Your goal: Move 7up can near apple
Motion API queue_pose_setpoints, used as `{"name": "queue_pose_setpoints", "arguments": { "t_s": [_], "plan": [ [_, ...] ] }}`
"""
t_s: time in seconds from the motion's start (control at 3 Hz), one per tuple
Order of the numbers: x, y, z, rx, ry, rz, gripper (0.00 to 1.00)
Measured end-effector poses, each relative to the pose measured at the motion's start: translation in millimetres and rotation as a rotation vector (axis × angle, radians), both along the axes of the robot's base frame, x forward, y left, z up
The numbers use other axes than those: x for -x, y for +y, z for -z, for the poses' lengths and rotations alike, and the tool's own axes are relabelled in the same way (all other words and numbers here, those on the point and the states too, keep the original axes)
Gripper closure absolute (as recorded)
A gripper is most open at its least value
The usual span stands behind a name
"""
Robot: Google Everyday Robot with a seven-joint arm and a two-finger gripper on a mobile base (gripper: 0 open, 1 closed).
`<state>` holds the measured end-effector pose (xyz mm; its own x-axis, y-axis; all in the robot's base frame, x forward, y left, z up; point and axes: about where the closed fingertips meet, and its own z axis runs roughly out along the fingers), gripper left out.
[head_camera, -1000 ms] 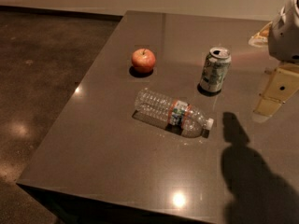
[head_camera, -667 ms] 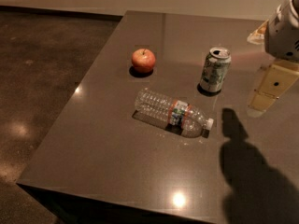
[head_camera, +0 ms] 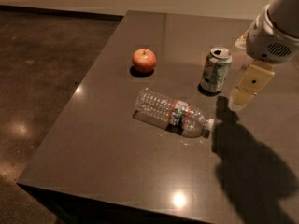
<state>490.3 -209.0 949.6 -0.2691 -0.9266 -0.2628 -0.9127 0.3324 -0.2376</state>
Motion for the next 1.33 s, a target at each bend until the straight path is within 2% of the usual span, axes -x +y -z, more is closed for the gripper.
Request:
{"name": "queue_pose_setpoints", "arguments": {
  "t_s": [1.0,1.33],
  "plan": [
    [-85,6,14,-0.093,-0.026,0.068,0.0],
    [-98,8,22,-0.107,-0.002,0.08,0.0]
  ]
}}
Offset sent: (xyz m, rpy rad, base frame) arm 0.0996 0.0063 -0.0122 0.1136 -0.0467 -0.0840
